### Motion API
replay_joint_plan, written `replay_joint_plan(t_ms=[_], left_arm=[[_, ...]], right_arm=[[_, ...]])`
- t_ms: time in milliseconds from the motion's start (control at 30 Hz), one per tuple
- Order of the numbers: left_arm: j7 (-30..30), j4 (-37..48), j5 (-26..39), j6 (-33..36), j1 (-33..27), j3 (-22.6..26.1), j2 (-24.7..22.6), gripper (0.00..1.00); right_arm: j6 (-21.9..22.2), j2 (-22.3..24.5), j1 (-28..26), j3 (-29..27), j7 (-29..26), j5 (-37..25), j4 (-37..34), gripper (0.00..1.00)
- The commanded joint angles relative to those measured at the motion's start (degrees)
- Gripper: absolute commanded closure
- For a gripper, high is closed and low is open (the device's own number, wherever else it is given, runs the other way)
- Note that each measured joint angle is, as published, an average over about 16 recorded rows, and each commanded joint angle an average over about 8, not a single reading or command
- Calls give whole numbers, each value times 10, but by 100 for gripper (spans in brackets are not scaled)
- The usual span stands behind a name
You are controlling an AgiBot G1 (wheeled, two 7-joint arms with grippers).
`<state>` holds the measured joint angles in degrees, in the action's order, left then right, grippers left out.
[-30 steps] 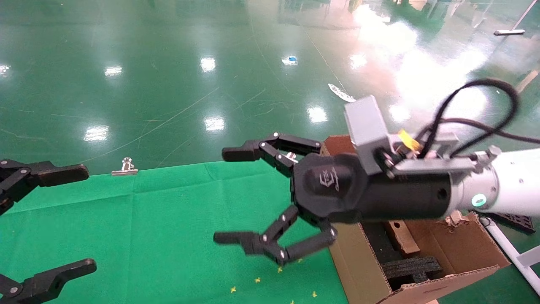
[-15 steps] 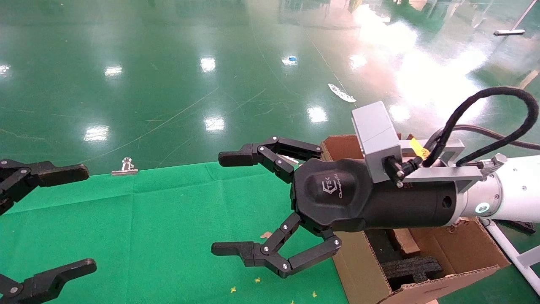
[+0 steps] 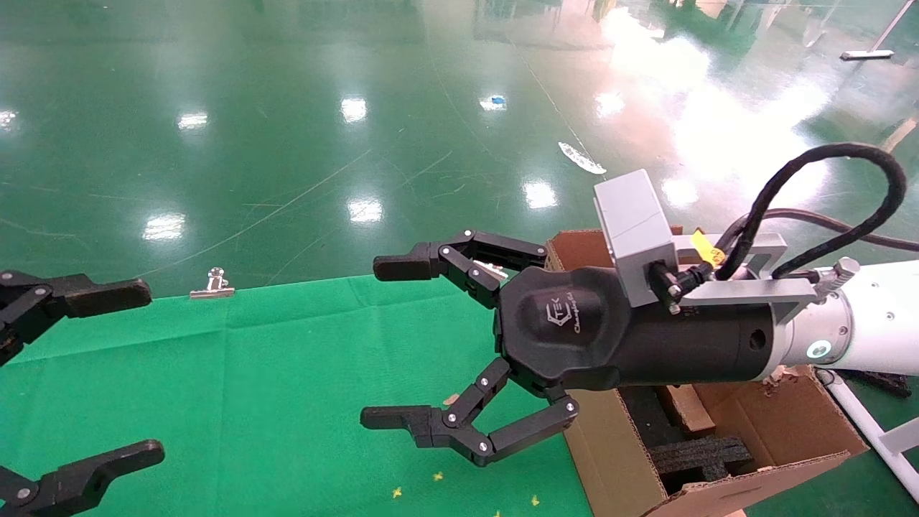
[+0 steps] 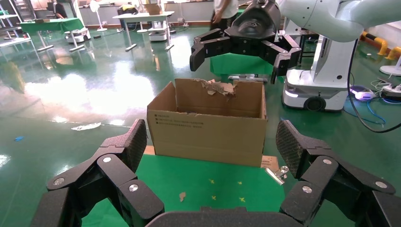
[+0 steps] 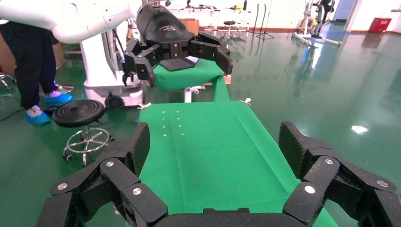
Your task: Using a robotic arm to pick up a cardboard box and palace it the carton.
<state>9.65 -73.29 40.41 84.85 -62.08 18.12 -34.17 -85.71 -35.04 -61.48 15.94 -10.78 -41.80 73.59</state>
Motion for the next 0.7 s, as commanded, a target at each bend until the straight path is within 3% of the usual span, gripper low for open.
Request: replay_joint_plan(t_ms=[33, 700], left_arm=[[0, 0, 0, 0, 0, 0, 0, 0], [0, 0, 0, 0, 0, 0, 0, 0]], right_arm=[[0, 0, -1, 1, 0, -1, 0, 0], [1, 1, -3, 3, -1, -1, -1, 0]])
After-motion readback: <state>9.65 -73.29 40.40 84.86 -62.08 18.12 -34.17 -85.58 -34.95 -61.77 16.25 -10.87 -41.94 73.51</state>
